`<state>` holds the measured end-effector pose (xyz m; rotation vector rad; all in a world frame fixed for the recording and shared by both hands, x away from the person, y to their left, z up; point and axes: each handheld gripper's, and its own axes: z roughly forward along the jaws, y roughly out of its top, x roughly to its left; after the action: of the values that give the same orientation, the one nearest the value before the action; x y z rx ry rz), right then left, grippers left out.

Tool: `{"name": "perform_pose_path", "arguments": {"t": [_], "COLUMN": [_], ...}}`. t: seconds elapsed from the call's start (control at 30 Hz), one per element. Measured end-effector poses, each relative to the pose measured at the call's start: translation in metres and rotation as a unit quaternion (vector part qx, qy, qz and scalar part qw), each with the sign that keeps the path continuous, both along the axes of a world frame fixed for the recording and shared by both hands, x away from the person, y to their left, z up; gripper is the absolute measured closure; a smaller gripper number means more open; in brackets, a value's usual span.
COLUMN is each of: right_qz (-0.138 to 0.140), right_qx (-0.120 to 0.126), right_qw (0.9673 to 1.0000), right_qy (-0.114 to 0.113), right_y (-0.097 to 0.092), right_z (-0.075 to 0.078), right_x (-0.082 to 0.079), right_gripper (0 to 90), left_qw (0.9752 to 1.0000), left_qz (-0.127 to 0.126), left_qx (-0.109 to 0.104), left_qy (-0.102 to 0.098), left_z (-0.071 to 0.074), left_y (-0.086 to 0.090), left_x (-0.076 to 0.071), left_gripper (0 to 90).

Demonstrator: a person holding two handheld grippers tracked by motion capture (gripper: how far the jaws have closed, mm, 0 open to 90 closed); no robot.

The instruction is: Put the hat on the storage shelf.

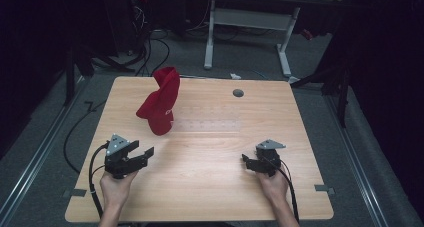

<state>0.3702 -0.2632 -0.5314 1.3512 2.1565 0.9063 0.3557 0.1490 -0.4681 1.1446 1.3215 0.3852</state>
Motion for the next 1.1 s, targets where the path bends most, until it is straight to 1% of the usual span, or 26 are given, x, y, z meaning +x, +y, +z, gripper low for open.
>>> {"name": "perform_pose_path", "arguments": {"t": [0.23, 0.4, 0.5, 0.83, 1.03, 1.1], "right_qz": [0.0, 0.0, 0.0, 0.0, 0.0, 0.0], "right_qx": [0.0, 0.001, 0.0, 0.001, 0.001, 0.001], "right_qw": [1.0, 1.0, 1.0, 1.0, 1.0, 1.0], "right_qy": [0.0, 0.001, 0.0, 0.001, 0.001, 0.001], "right_y": [0.0, 0.0, 0.001, 0.001, 0.001, 0.001], "right_z": [0.0, 0.0, 0.0, 0.0, 0.0, 0.0], "right_x": [0.0, 0.0, 0.0, -0.001, -0.001, -0.001], "right_gripper": [33.1, 33.1, 33.1, 33.1, 33.0, 33.1], "left_qw": [0.9999, 0.9999, 0.9998, 0.9993, 0.9987, 0.9983], "left_qz": [-0.001, -0.001, -0.004, -0.015, -0.012, -0.011], "left_qx": [-0.004, -0.005, 0.003, 0.01, 0.02, 0.028], "left_qy": [0.01, 0.013, 0.017, 0.032, 0.045, 0.051], "left_z": [-0.009, -0.015, -0.019, -0.031, -0.041, -0.045], "left_y": [-0.002, -0.005, -0.007, -0.02, -0.025, -0.027], "left_x": [-0.003, -0.004, -0.003, -0.003, 0.001, 0.003], "left_gripper": [36.5, 36.5, 36.5, 36.1, 34.6, 34.1]}}
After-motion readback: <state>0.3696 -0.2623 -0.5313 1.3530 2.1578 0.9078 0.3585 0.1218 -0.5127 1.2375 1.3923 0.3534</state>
